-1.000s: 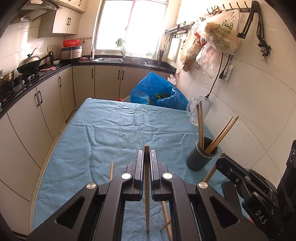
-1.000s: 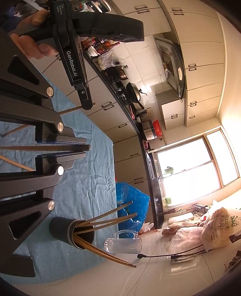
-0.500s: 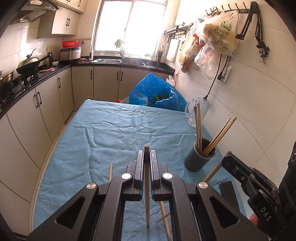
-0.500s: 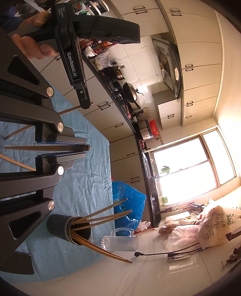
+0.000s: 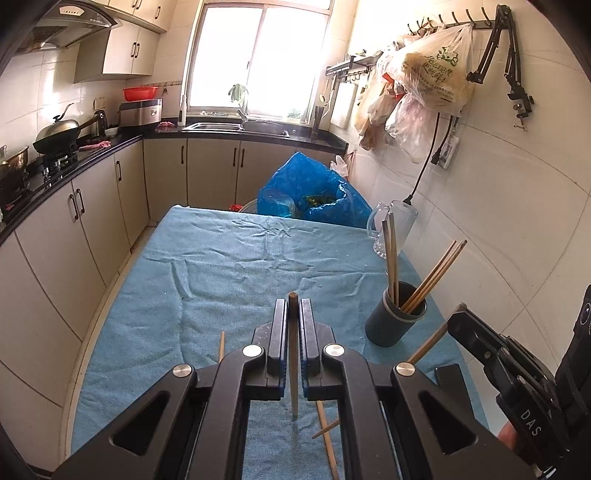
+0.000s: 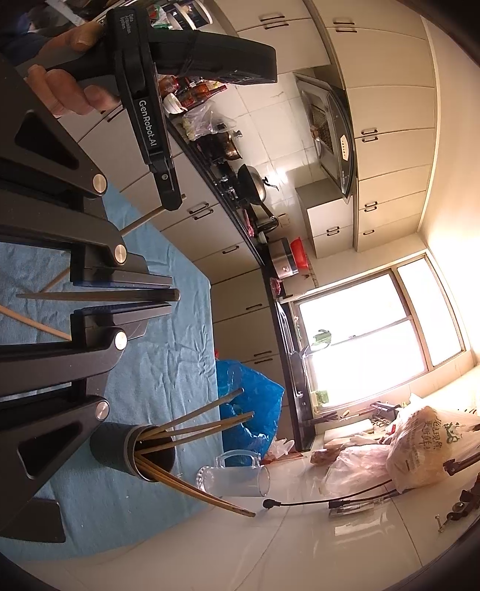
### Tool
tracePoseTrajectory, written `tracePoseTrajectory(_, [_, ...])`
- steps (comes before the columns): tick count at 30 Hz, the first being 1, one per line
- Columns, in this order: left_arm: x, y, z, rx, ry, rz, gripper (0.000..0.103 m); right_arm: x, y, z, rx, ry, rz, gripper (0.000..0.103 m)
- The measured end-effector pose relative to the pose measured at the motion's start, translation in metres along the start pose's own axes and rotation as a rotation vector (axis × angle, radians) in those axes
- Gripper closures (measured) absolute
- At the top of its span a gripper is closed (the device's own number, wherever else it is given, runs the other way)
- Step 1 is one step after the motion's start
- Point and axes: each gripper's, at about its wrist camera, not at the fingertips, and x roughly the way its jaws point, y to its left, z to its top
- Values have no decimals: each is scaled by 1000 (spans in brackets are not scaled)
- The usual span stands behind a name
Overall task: Organize utensils
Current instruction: 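Lift the left tool's chopstick toward the black cup while the right tool carries its chopstick there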
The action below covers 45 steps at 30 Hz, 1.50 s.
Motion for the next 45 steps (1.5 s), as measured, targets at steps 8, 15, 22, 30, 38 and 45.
tracePoseTrajectory(8, [-4,-4,3,14,-3,-8,98,-12,-6,6,14,-26,-16,95])
tracePoseTrajectory(15, [-8,-17,15,38,-10,-33,98,-27,-15,17,17,-64,-53,95])
tracePoseTrajectory(22, [-7,-37,26,75,-6,-59,98,-47,-34,35,34,-116,-96,95])
tracePoseTrajectory(30, [-3,-61,43,103,-11,-93,98,-68,-48,51,27,-175,-155,95])
tracePoseTrajectory(38, [-1,-90,71,136,-45,-123,98,-80,-68,77,31,-227,-207,95])
tracePoseTrajectory(45, [3,-118,100,149,-78,-164,98,-81,-88,101,57,-266,-242,95])
